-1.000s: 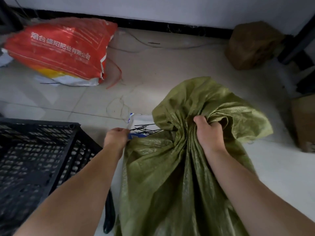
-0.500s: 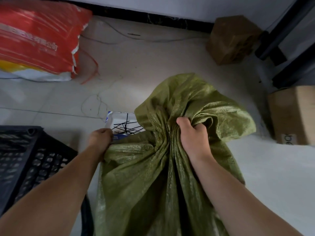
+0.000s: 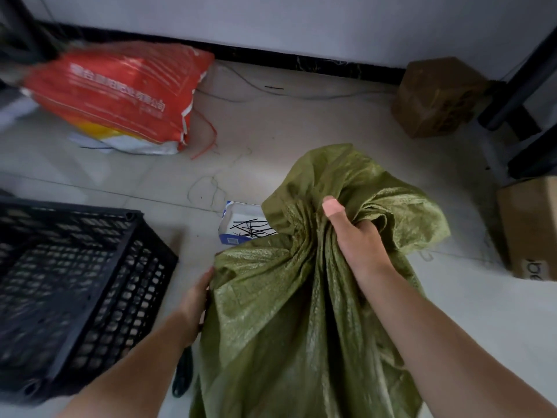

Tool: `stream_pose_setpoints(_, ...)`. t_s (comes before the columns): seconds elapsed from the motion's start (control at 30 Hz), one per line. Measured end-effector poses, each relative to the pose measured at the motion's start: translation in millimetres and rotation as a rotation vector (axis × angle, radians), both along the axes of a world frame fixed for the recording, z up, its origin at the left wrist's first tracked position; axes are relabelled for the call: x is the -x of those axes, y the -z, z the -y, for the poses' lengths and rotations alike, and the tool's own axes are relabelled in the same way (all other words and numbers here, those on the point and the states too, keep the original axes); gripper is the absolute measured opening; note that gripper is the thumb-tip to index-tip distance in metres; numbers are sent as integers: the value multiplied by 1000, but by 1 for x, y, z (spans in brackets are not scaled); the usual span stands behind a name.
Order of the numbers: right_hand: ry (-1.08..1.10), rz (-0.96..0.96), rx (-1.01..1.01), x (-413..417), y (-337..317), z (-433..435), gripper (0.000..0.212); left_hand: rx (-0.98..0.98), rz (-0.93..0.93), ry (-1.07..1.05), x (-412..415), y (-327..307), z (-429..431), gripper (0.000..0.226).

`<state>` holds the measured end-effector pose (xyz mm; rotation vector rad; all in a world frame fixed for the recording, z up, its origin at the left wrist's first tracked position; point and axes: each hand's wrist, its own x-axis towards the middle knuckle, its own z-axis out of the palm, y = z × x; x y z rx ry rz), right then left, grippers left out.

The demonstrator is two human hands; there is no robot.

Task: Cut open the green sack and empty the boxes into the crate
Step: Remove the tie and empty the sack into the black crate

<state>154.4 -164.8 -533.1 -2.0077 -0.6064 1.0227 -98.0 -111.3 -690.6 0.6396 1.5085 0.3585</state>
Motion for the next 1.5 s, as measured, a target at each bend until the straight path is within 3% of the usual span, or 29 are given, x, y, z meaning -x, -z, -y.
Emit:
stream_pose_setpoints(0.17,-274,-43,67,-9,-18,23,47,50,-176,223,3,-8,42,74)
stream_pose_setpoints(0.27,-468,67,109,0,-16,42,39,-106,-327,329,4,-9,56,50)
stream_pose_setpoints(0.4,-399,66,-23,22,-41,51,15,-160,-367,230,4,-30,74,46)
stream_pose_setpoints(0.63,-213,-56,-62,41,-155,57,20,-223,-533,115,30,-178,106,39)
stream_pose_setpoints(0.93,-370,-107,86,148,-270,19,28,-138,-651,31,145,-329,118,38)
stream_pose_setpoints(1.23,-507,-68,158,285,-296,-27,29,-105,-706,-52,279,-366,94,38)
stream_pose_setpoints(1.5,-514,-98,304,392,-288,-62,45,-49,-796,160,382,-385,63,40)
